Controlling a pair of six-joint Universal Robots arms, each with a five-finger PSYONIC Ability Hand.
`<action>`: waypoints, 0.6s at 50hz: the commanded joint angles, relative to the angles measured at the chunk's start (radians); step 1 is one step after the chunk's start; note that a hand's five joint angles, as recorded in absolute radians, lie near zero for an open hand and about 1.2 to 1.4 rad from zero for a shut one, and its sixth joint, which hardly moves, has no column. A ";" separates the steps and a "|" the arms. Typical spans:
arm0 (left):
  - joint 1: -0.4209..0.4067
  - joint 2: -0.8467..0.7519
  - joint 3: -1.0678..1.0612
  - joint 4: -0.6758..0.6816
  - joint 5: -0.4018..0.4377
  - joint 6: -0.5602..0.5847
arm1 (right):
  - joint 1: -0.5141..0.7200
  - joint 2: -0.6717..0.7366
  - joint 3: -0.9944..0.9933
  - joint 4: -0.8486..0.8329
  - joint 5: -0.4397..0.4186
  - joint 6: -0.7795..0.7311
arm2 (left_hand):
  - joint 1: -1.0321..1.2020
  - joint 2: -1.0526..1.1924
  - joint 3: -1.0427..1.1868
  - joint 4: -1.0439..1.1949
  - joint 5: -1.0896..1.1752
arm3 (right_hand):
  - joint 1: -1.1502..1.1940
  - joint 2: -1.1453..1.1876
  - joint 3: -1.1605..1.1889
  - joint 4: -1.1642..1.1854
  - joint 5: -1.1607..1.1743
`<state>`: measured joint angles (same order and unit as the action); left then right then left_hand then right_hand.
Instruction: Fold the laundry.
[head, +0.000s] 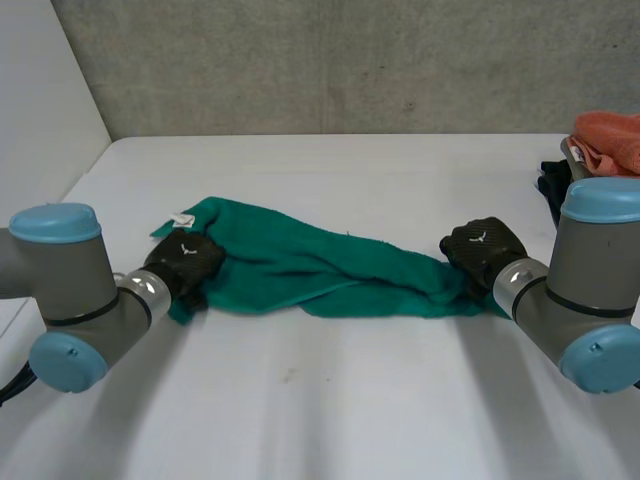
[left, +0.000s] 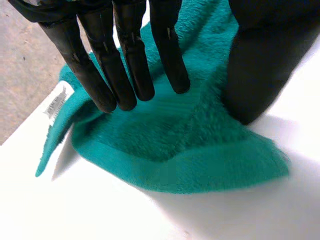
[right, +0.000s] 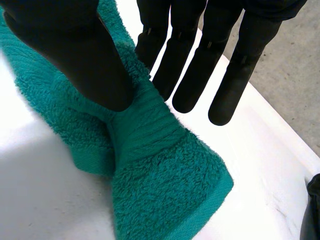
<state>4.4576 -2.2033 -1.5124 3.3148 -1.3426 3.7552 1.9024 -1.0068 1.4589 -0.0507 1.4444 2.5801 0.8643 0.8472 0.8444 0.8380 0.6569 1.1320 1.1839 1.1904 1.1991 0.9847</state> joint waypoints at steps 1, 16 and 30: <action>-0.001 -0.007 0.035 0.014 0.014 0.000 | 0.003 -0.001 0.005 -0.003 -0.001 -0.006 | 0.473 0.490 0.493 0.499 0.506 | 0.264 0.212 0.206 0.197 0.237; 0.025 0.532 -0.049 -0.128 -0.001 -0.173 | -0.088 -0.240 -0.090 0.239 0.001 -0.095 | 0.532 0.549 0.552 0.558 0.565 | 0.264 0.212 0.206 0.197 0.237; 0.160 0.624 0.103 -0.397 0.065 -0.316 | -0.198 -0.434 -0.272 0.672 -0.107 -0.182 | 0.532 0.549 0.552 0.558 0.565 | 0.264 0.212 0.206 0.197 0.237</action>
<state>4.5556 -1.4823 -1.4779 3.0276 -1.2868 3.4256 1.7416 -1.4511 1.2413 0.4782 1.3874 2.4399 1.1586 1.1945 1.1879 1.1939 0.9859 1.1320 1.1839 1.1907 1.1993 0.9943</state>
